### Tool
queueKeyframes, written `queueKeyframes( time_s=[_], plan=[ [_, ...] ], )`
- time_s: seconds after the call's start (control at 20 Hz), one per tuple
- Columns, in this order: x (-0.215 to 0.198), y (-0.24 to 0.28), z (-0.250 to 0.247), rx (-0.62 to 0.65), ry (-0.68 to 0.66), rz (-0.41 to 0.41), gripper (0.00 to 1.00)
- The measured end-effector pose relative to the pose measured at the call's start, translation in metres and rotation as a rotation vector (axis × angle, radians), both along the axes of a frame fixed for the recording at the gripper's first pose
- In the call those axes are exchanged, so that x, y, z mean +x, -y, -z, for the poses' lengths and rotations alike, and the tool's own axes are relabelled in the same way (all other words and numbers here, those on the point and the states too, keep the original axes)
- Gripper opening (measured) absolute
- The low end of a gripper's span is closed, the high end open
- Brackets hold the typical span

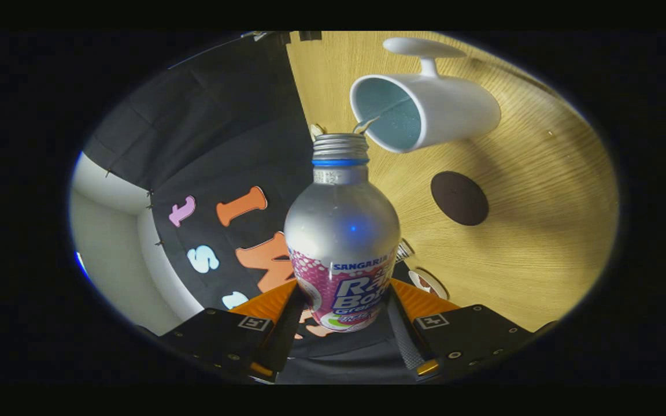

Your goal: Take the bottle from table, then pour the juice into the cup, finally place the bottle on the coaster

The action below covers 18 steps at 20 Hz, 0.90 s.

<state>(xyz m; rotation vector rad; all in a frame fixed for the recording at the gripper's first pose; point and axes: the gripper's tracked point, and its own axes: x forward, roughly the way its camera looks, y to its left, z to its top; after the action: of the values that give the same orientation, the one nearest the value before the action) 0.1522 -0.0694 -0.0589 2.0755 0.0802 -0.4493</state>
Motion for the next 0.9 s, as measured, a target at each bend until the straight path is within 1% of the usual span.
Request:
queueKeyframes(
  time_s=[0.9],
  plan=[
    [0.003, 0.021, -0.016, 0.076, 0.013, 0.065, 0.76]
  ],
)
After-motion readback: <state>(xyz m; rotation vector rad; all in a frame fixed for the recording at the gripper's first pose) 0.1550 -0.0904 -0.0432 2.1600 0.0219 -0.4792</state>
